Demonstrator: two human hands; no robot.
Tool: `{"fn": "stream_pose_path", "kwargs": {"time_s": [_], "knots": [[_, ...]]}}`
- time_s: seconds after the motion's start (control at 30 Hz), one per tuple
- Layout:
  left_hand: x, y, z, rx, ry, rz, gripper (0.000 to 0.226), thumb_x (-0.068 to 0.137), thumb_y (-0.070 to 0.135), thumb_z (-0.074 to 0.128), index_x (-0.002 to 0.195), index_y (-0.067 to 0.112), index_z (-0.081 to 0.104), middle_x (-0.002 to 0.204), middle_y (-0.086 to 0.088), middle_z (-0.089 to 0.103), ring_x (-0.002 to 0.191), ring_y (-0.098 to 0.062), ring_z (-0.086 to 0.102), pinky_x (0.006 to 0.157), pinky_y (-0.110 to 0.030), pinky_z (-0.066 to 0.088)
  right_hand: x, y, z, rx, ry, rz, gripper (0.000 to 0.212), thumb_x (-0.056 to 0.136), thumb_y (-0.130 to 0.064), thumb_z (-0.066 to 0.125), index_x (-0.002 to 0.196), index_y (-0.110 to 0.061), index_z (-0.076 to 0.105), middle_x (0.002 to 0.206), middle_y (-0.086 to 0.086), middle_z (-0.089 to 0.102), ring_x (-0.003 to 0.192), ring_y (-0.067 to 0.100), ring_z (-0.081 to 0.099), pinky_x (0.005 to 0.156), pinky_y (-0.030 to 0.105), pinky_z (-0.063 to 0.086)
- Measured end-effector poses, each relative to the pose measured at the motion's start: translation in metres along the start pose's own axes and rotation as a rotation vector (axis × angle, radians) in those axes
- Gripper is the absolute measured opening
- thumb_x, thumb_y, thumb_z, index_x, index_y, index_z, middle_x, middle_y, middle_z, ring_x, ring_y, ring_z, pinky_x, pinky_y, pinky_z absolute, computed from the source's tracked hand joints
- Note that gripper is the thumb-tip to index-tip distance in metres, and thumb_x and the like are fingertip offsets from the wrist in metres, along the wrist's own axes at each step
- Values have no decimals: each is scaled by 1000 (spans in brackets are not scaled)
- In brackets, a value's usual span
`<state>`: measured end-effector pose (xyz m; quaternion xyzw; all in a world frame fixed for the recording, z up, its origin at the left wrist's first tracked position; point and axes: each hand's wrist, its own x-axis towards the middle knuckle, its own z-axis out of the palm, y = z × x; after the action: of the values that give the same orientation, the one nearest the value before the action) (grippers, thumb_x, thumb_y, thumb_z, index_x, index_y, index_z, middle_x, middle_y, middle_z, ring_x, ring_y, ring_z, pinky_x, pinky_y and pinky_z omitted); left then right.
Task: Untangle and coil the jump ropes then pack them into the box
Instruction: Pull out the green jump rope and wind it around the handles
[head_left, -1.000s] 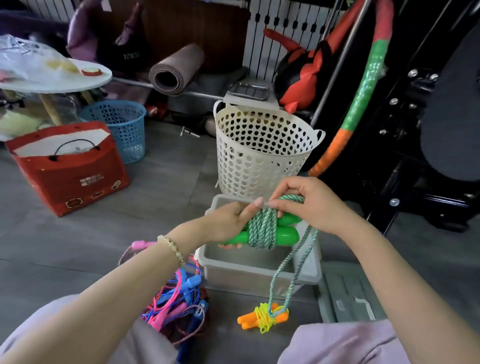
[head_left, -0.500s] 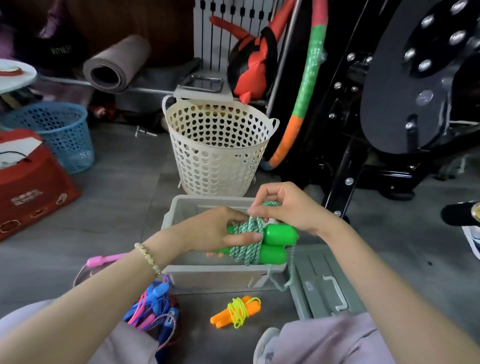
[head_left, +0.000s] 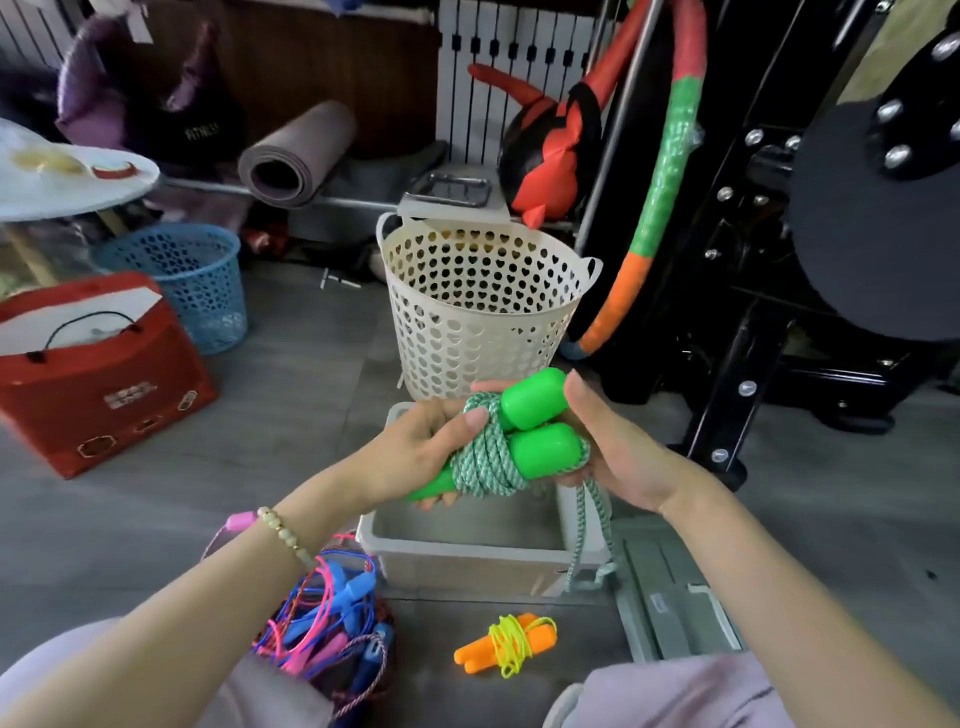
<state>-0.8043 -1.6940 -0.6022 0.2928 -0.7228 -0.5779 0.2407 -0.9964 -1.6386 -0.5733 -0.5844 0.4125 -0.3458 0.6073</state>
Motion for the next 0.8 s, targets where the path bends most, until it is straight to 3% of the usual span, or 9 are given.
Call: {"fn": "stream_pose_path", "kwargs": {"time_s": [0.1,0.23,0.37,0.43,0.5,0.57,0.63,0.73,0.8], "knots": [[-7,0,-2,-18,14,-32,30,90,48,39,94,23,55,45,1,53,36,-13,47,33,-19,38,7,6,3,13,-26,-29,84,65,-85,48,128,-30,56,102,-1,61,55,4,33,48,25,14],[-16,0,-6,-83,23,-116,41,88,59,34,89,23,53,44,0,50,35,-11,43,35,-18,35,14,11,7,29,-45,-24,78,59,-84,56,112,-27,62,75,4,47,52,6,29,50,27,13],[-16,-5,-10,-169,62,-158,66,87,69,30,76,7,48,43,-4,45,32,-13,34,33,-15,29,19,21,19,-47,-112,62,83,50,-83,64,87,-12,45,65,-6,33,50,3,21,48,16,15],[-13,-7,-12,-260,99,-176,65,79,69,31,69,7,49,42,-3,43,30,-11,31,31,-15,26,24,24,29,-102,-99,26,67,59,-79,63,82,-18,43,58,-14,32,48,0,22,45,12,19],[-9,-8,-13,-334,140,-202,60,73,70,32,61,13,49,42,-2,42,30,-11,30,32,-16,25,29,26,36,-142,36,28,41,72,-67,60,89,-33,44,56,-17,38,47,-1,27,46,13,24],[-2,-12,-16,-387,188,-225,62,70,74,33,66,13,48,43,0,41,31,-10,31,33,-15,25,35,28,39,-205,132,6,28,85,-56,52,105,-38,41,62,-23,51,48,-4,39,50,11,30],[3,-16,-19,-449,236,-250,64,68,76,34,71,14,47,45,1,41,32,-10,31,33,-14,26,39,33,37,-284,177,-30,39,87,-48,49,123,-40,37,76,-35,54,58,-14,49,55,7,37],[11,-20,-25,-580,300,-281,61,72,78,34,77,18,47,47,2,41,32,-9,31,33,-13,26,41,44,31,-417,241,-31,45,92,-41,49,134,-45,33,124,-34,45,104,-25,44,90,3,35],[15,-23,-29,-643,349,-298,59,82,76,29,75,20,46,47,3,40,33,-7,30,32,-14,26,42,53,24,-674,309,-87,42,96,-28,50,137,-31,41,140,-18,44,127,-7,39,106,13,28]]}}
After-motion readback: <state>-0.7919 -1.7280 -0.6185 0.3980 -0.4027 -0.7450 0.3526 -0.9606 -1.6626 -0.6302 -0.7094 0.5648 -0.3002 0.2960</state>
